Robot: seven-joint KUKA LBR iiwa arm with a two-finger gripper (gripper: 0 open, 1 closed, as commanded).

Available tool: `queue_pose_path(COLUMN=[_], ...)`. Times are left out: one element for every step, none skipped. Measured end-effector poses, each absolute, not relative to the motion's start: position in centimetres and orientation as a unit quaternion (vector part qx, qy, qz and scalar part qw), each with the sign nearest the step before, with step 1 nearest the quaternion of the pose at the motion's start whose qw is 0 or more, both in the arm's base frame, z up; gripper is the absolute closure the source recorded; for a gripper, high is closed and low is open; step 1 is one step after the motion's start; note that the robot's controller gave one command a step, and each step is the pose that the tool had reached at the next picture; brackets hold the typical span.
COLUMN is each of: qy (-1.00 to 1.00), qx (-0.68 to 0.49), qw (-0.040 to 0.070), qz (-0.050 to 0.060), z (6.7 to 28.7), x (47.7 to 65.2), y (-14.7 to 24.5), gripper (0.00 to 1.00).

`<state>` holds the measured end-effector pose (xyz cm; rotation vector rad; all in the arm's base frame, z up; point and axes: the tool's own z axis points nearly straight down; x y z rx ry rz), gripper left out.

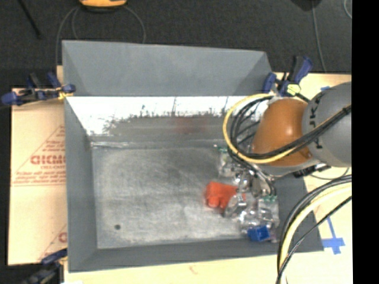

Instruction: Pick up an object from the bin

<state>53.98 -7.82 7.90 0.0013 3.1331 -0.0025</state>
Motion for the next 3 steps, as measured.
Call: queue_pose_path(qy=[1.000,1.000,1.000], qx=[0.001,0.001,0.002], qw=[0.005,0.003,0.005], qz=[-0.001,-0.001,-0.002], z=[8.0,8.1,16.2], x=[54.1,54.2,54.4], y=[-7.9,-8.0,-8.2], gripper=[0.00,1.00,1.00])
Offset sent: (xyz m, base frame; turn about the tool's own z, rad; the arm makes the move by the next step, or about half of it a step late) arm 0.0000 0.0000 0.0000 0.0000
